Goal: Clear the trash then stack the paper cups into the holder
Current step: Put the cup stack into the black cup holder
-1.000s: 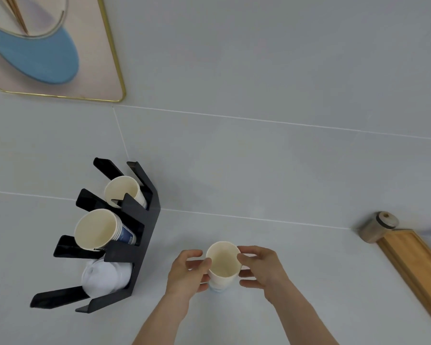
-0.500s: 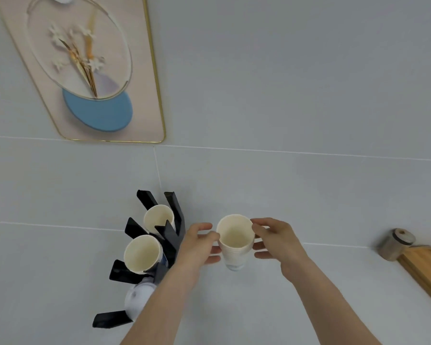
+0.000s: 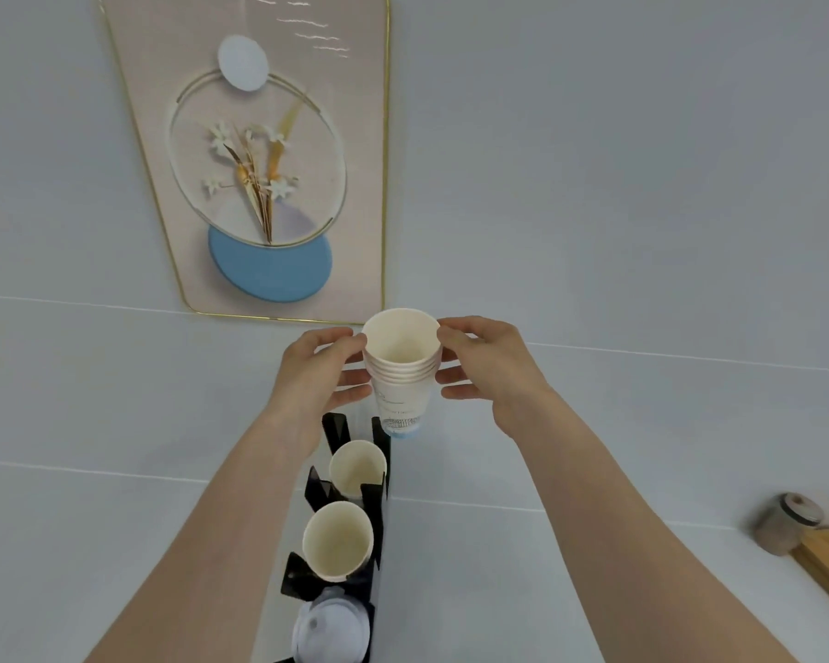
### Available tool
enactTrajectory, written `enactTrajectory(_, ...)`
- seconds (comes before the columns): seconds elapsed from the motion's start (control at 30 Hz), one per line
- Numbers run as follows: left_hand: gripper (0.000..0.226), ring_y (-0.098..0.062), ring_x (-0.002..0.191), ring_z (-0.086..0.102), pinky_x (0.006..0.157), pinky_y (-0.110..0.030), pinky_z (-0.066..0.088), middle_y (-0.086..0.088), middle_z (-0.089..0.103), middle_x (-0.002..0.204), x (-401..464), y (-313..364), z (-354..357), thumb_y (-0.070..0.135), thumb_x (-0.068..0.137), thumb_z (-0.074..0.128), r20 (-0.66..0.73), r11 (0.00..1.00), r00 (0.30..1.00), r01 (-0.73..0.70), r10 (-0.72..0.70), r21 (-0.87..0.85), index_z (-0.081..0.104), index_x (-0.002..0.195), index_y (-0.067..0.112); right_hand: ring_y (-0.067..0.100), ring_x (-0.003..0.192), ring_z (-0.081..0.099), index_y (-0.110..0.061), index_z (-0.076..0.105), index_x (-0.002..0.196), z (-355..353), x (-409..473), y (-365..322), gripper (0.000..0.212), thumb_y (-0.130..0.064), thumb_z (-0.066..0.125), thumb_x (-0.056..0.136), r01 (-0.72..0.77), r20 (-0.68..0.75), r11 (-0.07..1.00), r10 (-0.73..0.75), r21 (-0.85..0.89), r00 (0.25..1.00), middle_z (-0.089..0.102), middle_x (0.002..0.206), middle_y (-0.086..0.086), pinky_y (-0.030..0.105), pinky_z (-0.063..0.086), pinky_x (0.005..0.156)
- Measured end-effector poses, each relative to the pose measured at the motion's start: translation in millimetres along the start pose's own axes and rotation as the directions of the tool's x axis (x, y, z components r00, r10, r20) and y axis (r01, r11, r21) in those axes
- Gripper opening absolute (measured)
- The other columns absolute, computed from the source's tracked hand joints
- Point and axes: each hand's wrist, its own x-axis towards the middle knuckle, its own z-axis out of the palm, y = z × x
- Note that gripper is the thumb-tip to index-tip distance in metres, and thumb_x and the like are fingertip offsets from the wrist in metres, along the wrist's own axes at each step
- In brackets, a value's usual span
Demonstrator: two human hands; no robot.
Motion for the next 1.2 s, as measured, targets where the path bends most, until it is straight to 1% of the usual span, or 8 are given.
enactTrajectory(0.5, 0.029, -0.025, 0.083, 0.074, 0.074, -0.033, 0.060, -0.012, 0.074, 0.104, 57.8, -71.8, -68.6, 0.019, 0.090, 0.070, 0.006, 0.976, 0.983, 0.184, -0.186, 0.114, 0.065, 0.118, 0.015, 0.021, 0.073, 0.072, -0.023, 0.070, 0.109, 87.6, 27.7, 73.0, 0.019, -0.026, 0.064, 0.091, -0.192, -0.086, 0.970, 0.180, -0.149, 0.980, 0.075, 0.097, 0.007, 0.038, 0.065, 0.071)
enactTrajectory(0.6, 0.029, -0.019, 0.081, 0.075, 0.071, -0.031, 0.057, -0.006, 0.074, 0.100, 71.5, -99.9, -75.4, 0.017, 0.088, 0.070, 0.002, 0.961, 0.974, 0.223, -0.226, 0.161, 0.065, 0.117, 0.016, 0.022, 0.073, 0.073, -0.022, 0.070, 0.106, 97.9, 36.1, 101.1, 0.018, -0.026, 0.061, 0.091, -0.256, -0.117, 0.946, 0.237, -0.198, 0.964, 0.076, 0.096, 0.007, 0.042, 0.064, 0.077)
enactTrajectory(0.67, 0.030, -0.017, 0.083, 0.074, 0.070, -0.030, 0.055, -0.003, 0.074, 0.100, 78.8, -118.1, -79.2, 0.016, 0.086, 0.070, -0.009, 0.946, 0.967, 0.252, -0.256, 0.202, 0.065, 0.116, 0.017, 0.029, 0.083, 0.075, -0.022, 0.071, 0.103, 103.2, 40.4, 119.3, 0.016, -0.025, 0.061, 0.091, -0.296, -0.142, 0.925, 0.268, -0.238, 0.953, 0.076, 0.098, 0.008, 0.045, 0.062, 0.085)
enactTrajectory(0.73, 0.030, -0.022, 0.091, 0.073, 0.078, -0.035, 0.057, -0.004, 0.073, 0.103, 84.1, -136.1, -82.4, 0.015, 0.083, 0.072, -0.026, 0.924, 0.956, 0.290, -0.293, 0.248, 0.065, 0.112, 0.018, 0.031, 0.088, 0.075, -0.022, 0.071, 0.098, 109.2, 43.2, 136.4, 0.012, -0.022, 0.062, 0.089, -0.339, -0.164, 0.902, 0.304, -0.269, 0.938, 0.076, 0.098, 0.008, 0.044, 0.060, 0.085)
enactTrajectory(0.8, 0.028, -0.029, 0.100, 0.070, 0.091, -0.044, 0.056, -0.007, 0.073, 0.107, 86.4, -150.9, -84.1, 0.016, 0.079, 0.075, -0.052, 0.902, 0.943, 0.330, -0.329, 0.277, 0.064, 0.105, 0.020, 0.025, 0.077, 0.071, -0.021, 0.072, 0.095, 113.7, 43.5, 151.7, 0.011, -0.018, 0.067, 0.085, -0.386, -0.186, 0.878, 0.344, -0.284, 0.920, 0.075, 0.095, 0.006, 0.040, 0.059, 0.080)
enactTrajectory(0.87, 0.030, -0.034, 0.100, 0.071, 0.088, -0.045, 0.057, -0.008, 0.074, 0.103, 88.6, -160.0, -85.5, 0.019, 0.076, 0.078, -0.071, 0.898, 0.931, 0.363, -0.357, 0.247, 0.063, 0.101, 0.020, 0.021, 0.068, 0.065, -0.017, 0.072, 0.095, 117.8, 45.4, 163.3, 0.014, -0.016, 0.072, 0.081, -0.434, -0.220, 0.864, 0.385, -0.257, 0.896, 0.074, 0.091, 0.007, 0.040, 0.059, 0.076)
enactTrajectory(1.0, 0.029, -0.032, 0.096, 0.073, 0.084, -0.044, 0.058, -0.005, 0.076, 0.098, 94.2, -167.7, -87.5, 0.022, 0.073, 0.081, -0.066, 0.904, 0.932, 0.361, -0.355, 0.229, 0.064, 0.097, 0.021, 0.025, 0.067, 0.062, -0.011, 0.071, 0.088, 120.6, 53.0, 172.0, 0.011, -0.009, 0.078, 0.079, -0.481, -0.251, 0.864, 0.438, -0.146, 0.863, 0.068, 0.080, 0.007, 0.052, 0.063, 0.082)
enactTrajectory(1.2, 0.029, -0.032, 0.096, 0.072, 0.090, -0.050, 0.059, -0.006, 0.076, 0.099, 93.9, -171.5, -88.9, 0.024, 0.073, 0.082, -0.067, 0.912, 0.939, 0.345, -0.338, 0.221, 0.065, 0.096, 0.020, 0.027, 0.076, 0.069, -0.009, 0.072, 0.092, 118.2, 51.3, 177.5, 0.016, -0.010, 0.081, 0.079, -0.497, -0.235, 0.863, 0.466, -0.090, 0.853, 0.075, 0.096, 0.015, 0.054, 0.063, 0.086)
